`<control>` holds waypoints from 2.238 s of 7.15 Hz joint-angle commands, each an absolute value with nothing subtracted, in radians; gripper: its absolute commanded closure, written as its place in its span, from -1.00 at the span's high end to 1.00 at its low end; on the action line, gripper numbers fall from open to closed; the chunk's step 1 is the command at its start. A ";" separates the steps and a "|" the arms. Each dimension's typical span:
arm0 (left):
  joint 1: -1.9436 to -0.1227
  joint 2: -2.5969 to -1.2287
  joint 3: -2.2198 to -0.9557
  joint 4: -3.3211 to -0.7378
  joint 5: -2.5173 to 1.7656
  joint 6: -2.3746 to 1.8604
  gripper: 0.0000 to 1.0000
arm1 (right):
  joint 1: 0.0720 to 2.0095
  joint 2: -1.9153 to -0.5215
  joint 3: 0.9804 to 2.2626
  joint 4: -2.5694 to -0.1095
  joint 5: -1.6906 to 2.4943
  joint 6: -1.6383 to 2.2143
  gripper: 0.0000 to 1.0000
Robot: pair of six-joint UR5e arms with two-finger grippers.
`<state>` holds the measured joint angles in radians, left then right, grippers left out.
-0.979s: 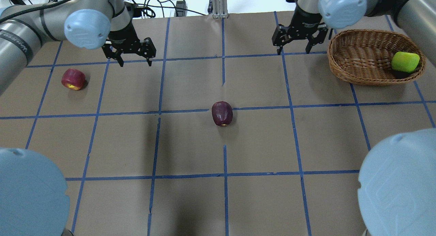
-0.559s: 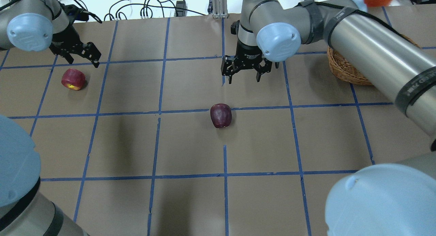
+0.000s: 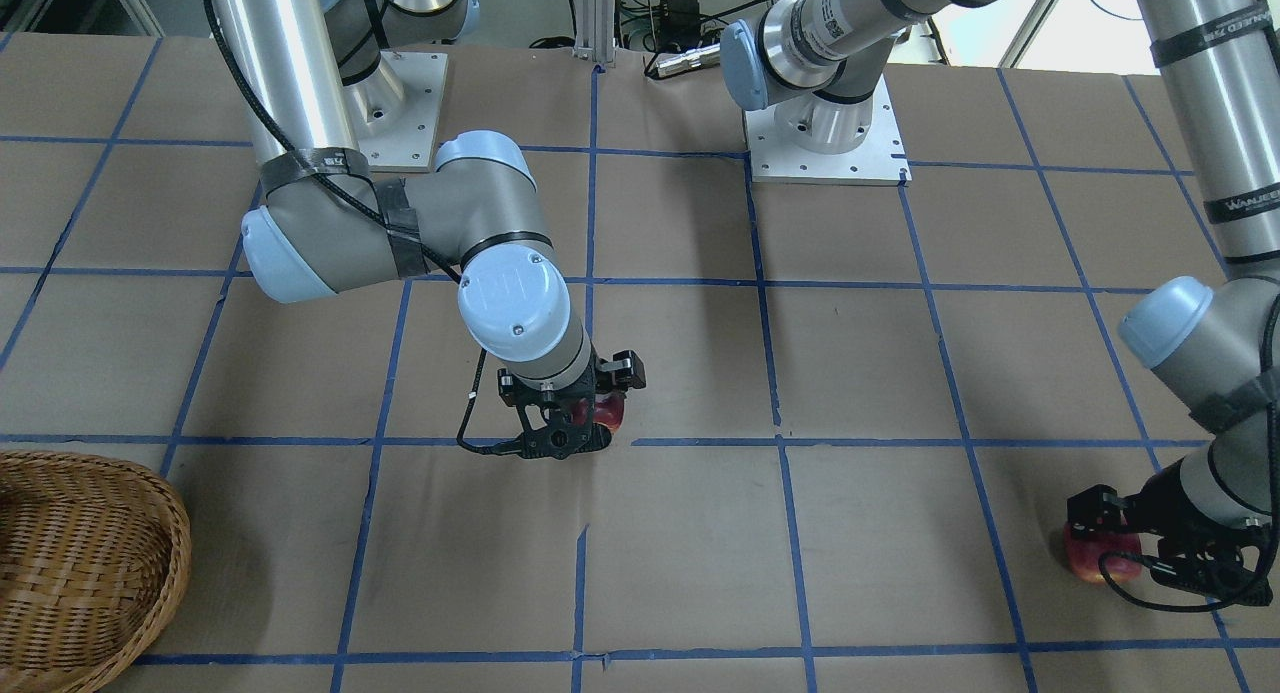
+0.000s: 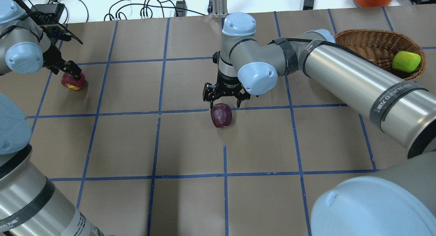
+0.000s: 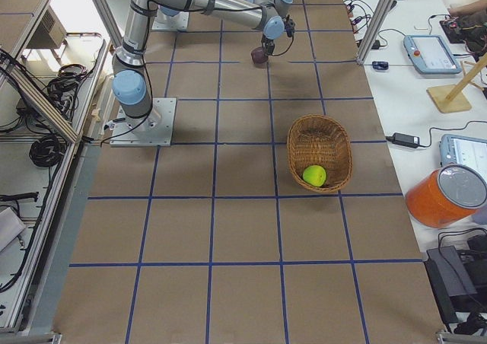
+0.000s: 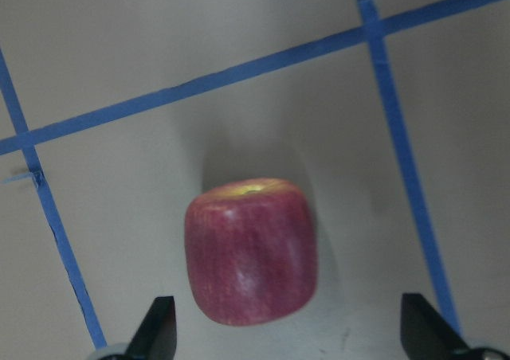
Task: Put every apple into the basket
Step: 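Lift the dark red apple with the right gripper while the left grasps the red-yellow apple, then drop the dark red apple into the basket while the left sets down the red-yellow apple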
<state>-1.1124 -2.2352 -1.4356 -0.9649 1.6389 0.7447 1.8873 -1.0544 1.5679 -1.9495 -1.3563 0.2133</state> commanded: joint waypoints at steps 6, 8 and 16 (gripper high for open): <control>-1.176 -2.191 -1.414 -1.202 1.597 0.619 -1.00 | 1.869 -1.040 1.548 -2.014 -1.385 0.212 -1.00; -1.340 -2.096 -1.472 -1.291 1.542 0.305 -1.00 | 1.693 -1.074 1.424 -1.854 -1.524 0.204 -1.00; -1.957 -2.123 -1.727 -0.829 1.463 -0.448 0.95 | 1.166 -0.945 1.321 -2.058 -1.706 -0.190 0.98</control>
<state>-1.9532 -2.1198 -1.7051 -0.8878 1.4544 -0.4404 1.1889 -0.9714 1.3172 -1.9890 -1.6823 -0.1674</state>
